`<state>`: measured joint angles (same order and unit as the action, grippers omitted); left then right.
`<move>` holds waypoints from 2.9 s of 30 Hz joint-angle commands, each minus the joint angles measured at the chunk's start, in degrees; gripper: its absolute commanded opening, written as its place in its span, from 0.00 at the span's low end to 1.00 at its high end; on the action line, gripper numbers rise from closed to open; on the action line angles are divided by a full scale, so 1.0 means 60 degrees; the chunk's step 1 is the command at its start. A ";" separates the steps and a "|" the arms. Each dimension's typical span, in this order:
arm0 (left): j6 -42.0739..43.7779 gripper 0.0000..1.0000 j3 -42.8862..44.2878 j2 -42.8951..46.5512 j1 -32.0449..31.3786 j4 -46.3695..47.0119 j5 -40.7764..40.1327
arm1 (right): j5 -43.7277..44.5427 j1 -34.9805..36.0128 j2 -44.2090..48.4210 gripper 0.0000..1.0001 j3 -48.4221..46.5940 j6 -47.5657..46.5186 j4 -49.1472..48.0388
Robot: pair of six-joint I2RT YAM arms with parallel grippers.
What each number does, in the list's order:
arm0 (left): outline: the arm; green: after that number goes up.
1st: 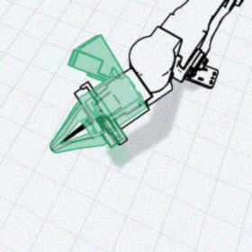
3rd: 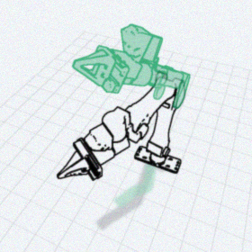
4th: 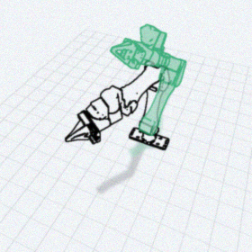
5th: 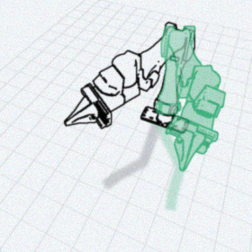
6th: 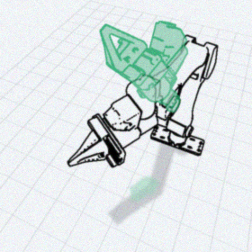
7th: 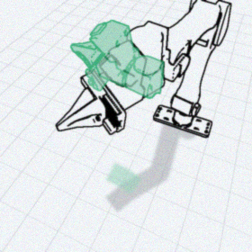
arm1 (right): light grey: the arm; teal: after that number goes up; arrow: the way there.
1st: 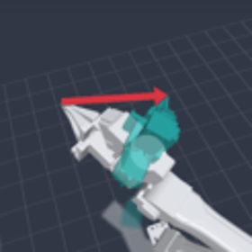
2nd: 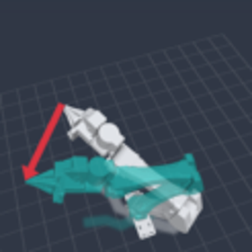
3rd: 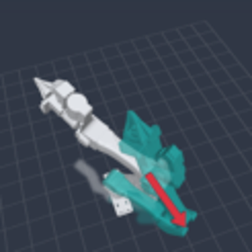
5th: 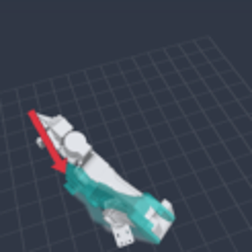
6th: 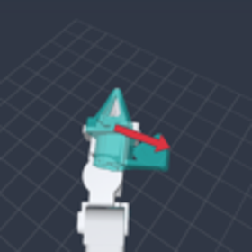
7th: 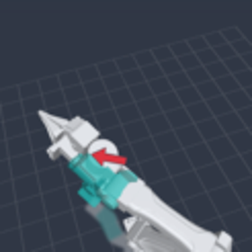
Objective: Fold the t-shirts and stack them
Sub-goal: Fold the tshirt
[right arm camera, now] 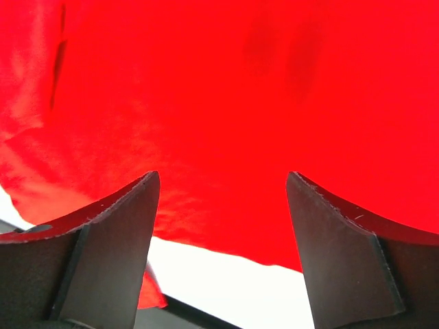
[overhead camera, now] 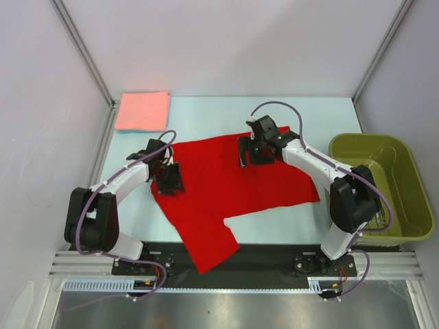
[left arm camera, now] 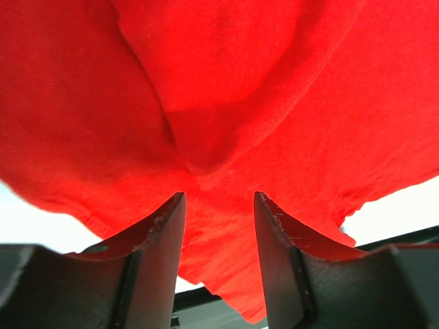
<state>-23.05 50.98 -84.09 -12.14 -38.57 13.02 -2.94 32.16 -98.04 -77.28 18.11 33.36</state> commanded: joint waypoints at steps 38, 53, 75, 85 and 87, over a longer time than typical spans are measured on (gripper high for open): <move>-0.0158 0.00 0.2488 -0.1716 0.1950 0.1843 0.0995 | -0.4726 0.1245 -0.4299 0.11 -0.0450 0.8056 -0.8535; 0.0252 0.00 0.2943 -0.2112 0.2375 0.1653 0.0862 | -0.2823 0.2227 -0.4520 0.13 -0.0569 0.8554 -0.7567; 0.0414 0.01 0.2826 -0.2273 0.2419 0.1682 0.1244 | -0.2703 0.2301 -0.5471 0.32 -0.0949 0.9169 -0.7215; 0.0413 0.00 0.2739 -0.2259 0.2419 0.1726 0.1361 | -0.2630 0.2213 -0.5779 0.26 -0.1344 0.9550 -0.7055; 0.0443 0.00 0.2724 -0.2230 0.2434 0.1667 0.1361 | -0.2645 0.2169 -0.5750 0.23 -0.1417 0.9391 -0.6836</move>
<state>-21.93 67.09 -97.67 2.24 -29.23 19.79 -20.16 45.52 -130.93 -83.74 74.54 -9.56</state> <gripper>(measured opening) 0.011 0.243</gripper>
